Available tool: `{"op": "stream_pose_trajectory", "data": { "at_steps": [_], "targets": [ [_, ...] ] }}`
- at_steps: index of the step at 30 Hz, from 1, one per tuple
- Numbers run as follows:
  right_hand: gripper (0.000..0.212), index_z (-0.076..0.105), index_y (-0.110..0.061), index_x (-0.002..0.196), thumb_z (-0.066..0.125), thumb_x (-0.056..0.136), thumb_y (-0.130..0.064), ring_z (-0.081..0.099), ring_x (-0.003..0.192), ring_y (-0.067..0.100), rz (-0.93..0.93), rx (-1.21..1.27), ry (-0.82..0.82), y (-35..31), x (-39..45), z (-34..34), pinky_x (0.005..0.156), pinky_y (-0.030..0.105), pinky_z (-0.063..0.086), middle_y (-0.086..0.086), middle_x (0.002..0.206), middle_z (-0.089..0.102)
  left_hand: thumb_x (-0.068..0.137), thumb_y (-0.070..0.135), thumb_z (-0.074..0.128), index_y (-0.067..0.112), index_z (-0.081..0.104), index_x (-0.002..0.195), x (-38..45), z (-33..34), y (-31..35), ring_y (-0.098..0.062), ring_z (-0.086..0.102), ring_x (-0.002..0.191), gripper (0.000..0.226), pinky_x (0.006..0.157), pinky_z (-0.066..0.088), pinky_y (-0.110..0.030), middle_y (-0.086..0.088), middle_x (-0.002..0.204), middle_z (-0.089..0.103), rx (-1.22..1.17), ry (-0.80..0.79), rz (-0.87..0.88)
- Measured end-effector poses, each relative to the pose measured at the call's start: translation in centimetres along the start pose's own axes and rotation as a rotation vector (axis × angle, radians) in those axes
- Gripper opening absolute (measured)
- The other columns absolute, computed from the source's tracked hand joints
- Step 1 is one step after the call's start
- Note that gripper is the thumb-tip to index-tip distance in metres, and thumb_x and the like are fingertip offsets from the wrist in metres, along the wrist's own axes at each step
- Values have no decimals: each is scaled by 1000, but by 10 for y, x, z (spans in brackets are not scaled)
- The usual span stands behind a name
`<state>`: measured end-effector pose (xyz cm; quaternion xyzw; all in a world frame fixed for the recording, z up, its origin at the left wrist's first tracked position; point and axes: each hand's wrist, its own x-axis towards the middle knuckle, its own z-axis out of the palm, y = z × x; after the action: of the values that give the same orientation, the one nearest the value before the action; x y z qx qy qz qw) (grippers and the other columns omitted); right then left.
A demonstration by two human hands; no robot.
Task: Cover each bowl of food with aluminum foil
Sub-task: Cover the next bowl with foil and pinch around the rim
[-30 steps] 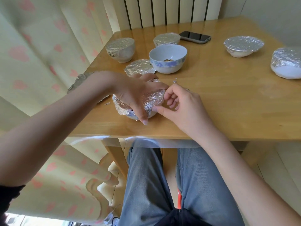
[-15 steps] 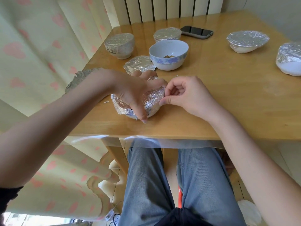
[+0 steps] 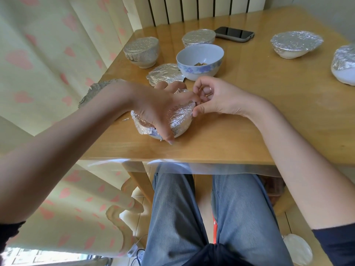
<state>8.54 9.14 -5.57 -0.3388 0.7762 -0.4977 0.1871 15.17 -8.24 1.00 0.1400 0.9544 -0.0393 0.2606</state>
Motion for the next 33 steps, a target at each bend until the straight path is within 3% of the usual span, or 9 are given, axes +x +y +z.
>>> {"op": "stream_pose_trajectory", "data": {
  "at_steps": [4, 7, 10, 12, 16, 22, 24, 27, 33],
  "targets": [
    [56, 48, -27, 91, 81, 50, -45, 45, 68, 11, -17, 20, -29, -1, -1, -2, 65, 18, 39, 0, 77, 50, 57, 51, 84, 66, 11, 130, 0, 0, 0, -18, 6, 141, 105, 109, 28, -51, 24, 145, 3, -10, -2, -2],
    [45, 46, -24, 106, 76, 74, -34, 42, 58, 5, 9, 13, -64, -2, -6, -2, 50, 14, 36, 0, 84, 50, 61, 52, 82, 66, 11, 131, -1, 2, 0, -23, 10, 141, 101, 105, 29, -51, 18, 148, 5, -26, 29, -50],
    [47, 45, -29, 117, 72, 79, -36, 40, 51, -2, 40, -74, 12, -1, -16, -2, 53, 16, 35, -4, 86, 45, 59, 60, 80, 65, 5, 135, -3, 3, 3, -29, 13, 143, 107, 104, 29, -52, 15, 152, 5, -51, 38, -128],
    [50, 45, -30, 118, 73, 78, -39, 41, 51, -3, 42, -130, 120, -1, -29, 3, 59, 20, 36, -6, 83, 42, 48, 71, 78, 70, -12, 134, -5, 1, 3, -31, 1, 148, 124, 110, 21, -57, 14, 158, -8, -33, -17, -154],
    [58, 36, -26, 112, 77, 73, -41, 40, 65, -2, 17, -203, 386, -4, -62, 30, 62, 15, 34, -10, 83, 41, 32, 74, 74, 69, -33, 124, -18, -11, -3, -23, -30, 143, 141, 115, 0, -60, 11, 153, -37, 0, -84, -139],
    [49, 53, -26, 80, 67, 62, -69, 46, 65, 5, 9, -405, 402, -19, -66, 62, 55, 29, 38, -11, 65, 44, 39, 68, 77, 71, -16, 133, -17, -14, -7, -17, -26, 145, 133, 117, -1, -54, 17, 156, -27, 21, -93, -39],
    [43, 54, -24, 77, 70, 67, -63, 46, 61, 6, 10, -415, 444, -19, -61, 64, 51, 28, 34, -9, 60, 46, 45, 64, 78, 68, -8, 138, -14, -11, -9, -14, -14, 148, 127, 118, 4, -44, 17, 159, -19, -15, -99, -5],
    [35, 58, -22, 73, 76, 68, -53, 46, 53, 7, -16, -363, 458, -15, -54, 62, 51, 29, 38, -6, 56, 51, 46, 64, 79, 69, -5, 138, -11, -8, -13, -16, -5, 149, 124, 117, 8, -43, 19, 158, -15, -23, -81, 10],
    [18, 64, -16, 74, 81, 73, -24, 40, 45, 3, -28, -104, 313, -4, -53, 42, 48, 11, 31, -6, 59, 51, 45, 78, 76, 71, -17, 134, -10, -8, -27, -13, -20, 147, 129, 117, 1, -49, 21, 156, -27, -84, -75, 36]
  ]
}}
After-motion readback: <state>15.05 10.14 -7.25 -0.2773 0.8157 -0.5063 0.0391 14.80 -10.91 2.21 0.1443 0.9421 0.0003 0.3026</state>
